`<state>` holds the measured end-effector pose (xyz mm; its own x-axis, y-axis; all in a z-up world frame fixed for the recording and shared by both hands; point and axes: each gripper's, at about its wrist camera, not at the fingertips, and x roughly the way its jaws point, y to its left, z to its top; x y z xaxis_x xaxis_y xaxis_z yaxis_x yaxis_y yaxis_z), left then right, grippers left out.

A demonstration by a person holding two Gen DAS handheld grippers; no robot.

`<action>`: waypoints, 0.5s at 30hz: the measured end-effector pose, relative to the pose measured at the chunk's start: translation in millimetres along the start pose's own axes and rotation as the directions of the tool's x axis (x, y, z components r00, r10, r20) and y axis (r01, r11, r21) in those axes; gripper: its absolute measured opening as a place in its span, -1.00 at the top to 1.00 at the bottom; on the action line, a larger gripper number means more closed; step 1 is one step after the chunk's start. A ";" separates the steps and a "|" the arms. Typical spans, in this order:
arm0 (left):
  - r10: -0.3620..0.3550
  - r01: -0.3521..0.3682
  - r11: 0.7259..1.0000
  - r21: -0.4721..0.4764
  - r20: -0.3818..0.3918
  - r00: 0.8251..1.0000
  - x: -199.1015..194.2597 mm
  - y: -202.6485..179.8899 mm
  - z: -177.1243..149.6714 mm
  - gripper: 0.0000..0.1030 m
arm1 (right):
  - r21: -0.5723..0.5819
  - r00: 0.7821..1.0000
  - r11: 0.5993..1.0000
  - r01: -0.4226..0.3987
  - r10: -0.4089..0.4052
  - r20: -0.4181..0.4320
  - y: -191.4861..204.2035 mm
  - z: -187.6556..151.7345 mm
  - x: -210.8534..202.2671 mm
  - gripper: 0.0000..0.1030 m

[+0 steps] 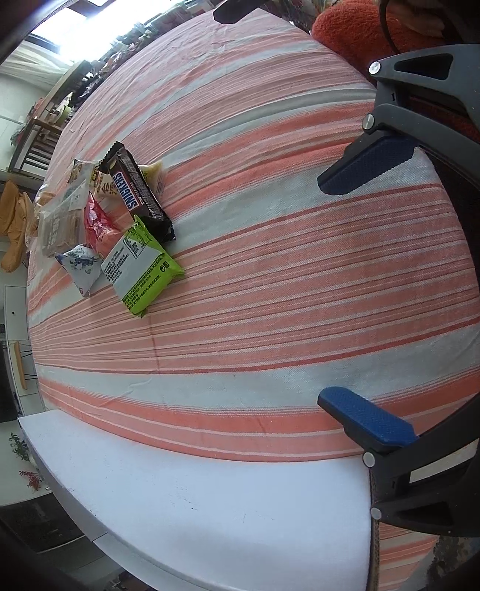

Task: Organize snacks
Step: 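Move the left gripper toward the green snack packet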

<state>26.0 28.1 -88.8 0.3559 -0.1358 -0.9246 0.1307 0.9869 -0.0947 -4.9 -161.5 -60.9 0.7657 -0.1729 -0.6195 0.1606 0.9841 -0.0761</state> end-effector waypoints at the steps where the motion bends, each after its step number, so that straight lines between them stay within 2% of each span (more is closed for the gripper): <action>1: -0.033 0.033 0.999 -0.015 0.011 0.999 -7.8 4.6 4.6 -0.99 | 0.005 1.000 1.000 -0.003 0.003 -0.002 -0.3 -0.4 0.0 -0.77; 3: -0.138 0.141 0.988 -0.059 0.043 0.989 -26.1 17.2 17.4 -0.93 | 0.025 1.000 1.000 -0.015 0.015 -0.011 -4.1 -0.6 2.5 -0.77; 5: -0.255 0.263 0.958 -0.117 0.076 0.964 -42.2 31.7 30.2 -0.93 | 0.054 0.999 0.998 -0.027 0.029 -0.030 -8.8 -0.6 6.7 -0.77; 7: -0.321 0.332 0.933 -0.139 0.101 0.942 -55.0 38.5 42.4 -0.93 | 0.080 0.998 0.996 -0.038 0.042 -0.056 -12.9 -0.7 12.0 -0.77; 8: -0.321 0.333 0.935 -0.126 0.108 0.941 -59.0 38.3 47.6 -0.93 | 0.092 0.997 0.995 -0.042 0.048 -0.068 -14.6 -1.1 14.5 -0.77; 10: -0.286 0.295 0.953 -0.072 0.113 0.952 -59.9 31.6 54.3 -0.93 | 0.108 0.995 0.993 -0.047 0.056 -0.083 -17.5 -1.8 16.2 -0.77; 13: -0.258 0.258 0.966 0.014 0.072 0.963 -43.9 16.0 65.8 -0.93 | 0.120 0.994 0.992 -0.050 0.062 -0.094 -19.6 -2.2 16.2 -0.77; 15: -0.215 0.212 0.975 0.070 0.042 0.976 -30.2 6.3 78.4 -0.92 | 0.121 0.993 0.991 -0.053 0.065 -0.100 -21.1 -2.3 15.4 -0.77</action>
<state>88.7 31.5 -32.6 0.3584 -0.3483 -0.8662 0.2677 0.9272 -0.2620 2.0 -184.8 -70.6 0.7084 -0.1033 -0.6982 0.1942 0.9796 0.0521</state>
